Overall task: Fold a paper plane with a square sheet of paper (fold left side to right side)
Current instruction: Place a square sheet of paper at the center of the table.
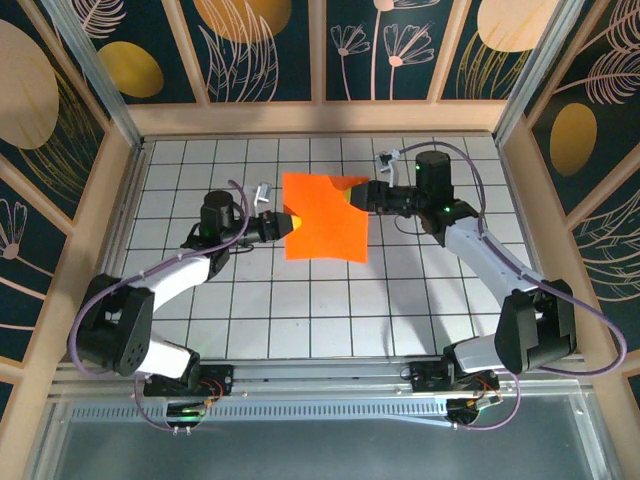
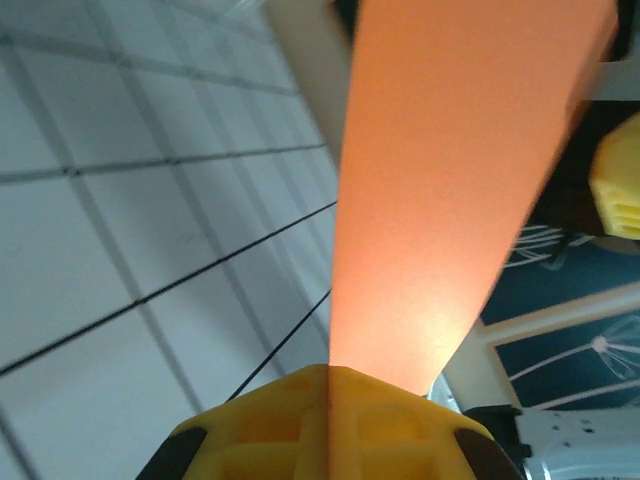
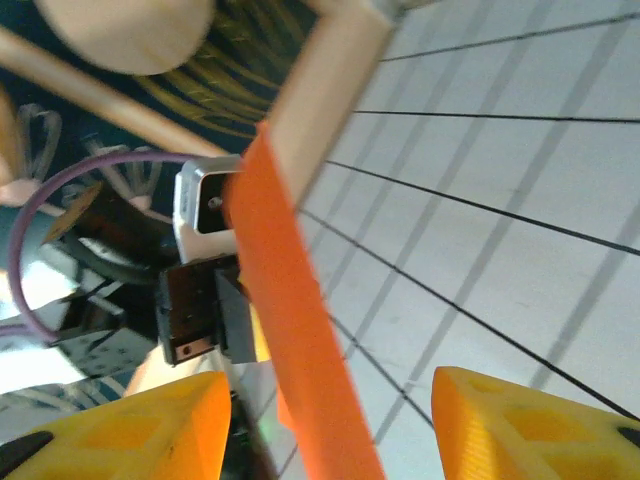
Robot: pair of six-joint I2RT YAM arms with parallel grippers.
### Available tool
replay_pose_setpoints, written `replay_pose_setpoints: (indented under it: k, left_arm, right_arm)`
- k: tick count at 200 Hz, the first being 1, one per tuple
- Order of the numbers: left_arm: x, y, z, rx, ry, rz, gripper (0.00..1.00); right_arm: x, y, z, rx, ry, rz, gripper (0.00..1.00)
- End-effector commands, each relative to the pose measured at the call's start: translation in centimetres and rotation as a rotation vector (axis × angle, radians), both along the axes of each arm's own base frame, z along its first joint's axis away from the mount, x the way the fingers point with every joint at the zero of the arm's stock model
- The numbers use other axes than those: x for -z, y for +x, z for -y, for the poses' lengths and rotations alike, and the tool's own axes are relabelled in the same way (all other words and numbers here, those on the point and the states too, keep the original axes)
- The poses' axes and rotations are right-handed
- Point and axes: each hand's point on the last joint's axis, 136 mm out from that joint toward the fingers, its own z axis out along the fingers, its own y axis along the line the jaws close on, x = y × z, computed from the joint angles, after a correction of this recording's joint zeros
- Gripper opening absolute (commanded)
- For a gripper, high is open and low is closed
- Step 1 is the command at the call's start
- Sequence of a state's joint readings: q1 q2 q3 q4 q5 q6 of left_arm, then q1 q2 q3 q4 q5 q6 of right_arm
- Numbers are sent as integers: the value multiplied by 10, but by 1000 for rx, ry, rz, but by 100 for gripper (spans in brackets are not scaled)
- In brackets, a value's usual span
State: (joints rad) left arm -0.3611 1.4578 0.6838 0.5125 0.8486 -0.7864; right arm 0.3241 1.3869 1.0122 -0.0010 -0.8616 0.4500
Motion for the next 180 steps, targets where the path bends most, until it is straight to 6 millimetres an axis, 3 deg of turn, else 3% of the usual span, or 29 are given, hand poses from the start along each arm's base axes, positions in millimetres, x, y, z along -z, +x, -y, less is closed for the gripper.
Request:
replay_pose_setpoints:
  k: [1, 33, 89, 128, 180]
  left_arm:
    - [59, -2, -6, -33, 109, -212, 0]
    - [111, -2, -15, -71, 230, -347, 0]
    - [160, -6, -32, -81, 435, -443, 0]
    - [161, -4, -31, -73, 436, -440, 3]
    - [147, -1, -25, -58, 398, -418, 18]
  right_arm:
    - [49, 17, 22, 147, -133, -93, 56]
    - [85, 24, 30, 218, -214, -158, 50]
    - [152, 16, 0, 181, -284, -284, 25]
    - [201, 8, -12, 133, -380, -374, 15]
    - [246, -8, -2, 126, -506, -452, 12]
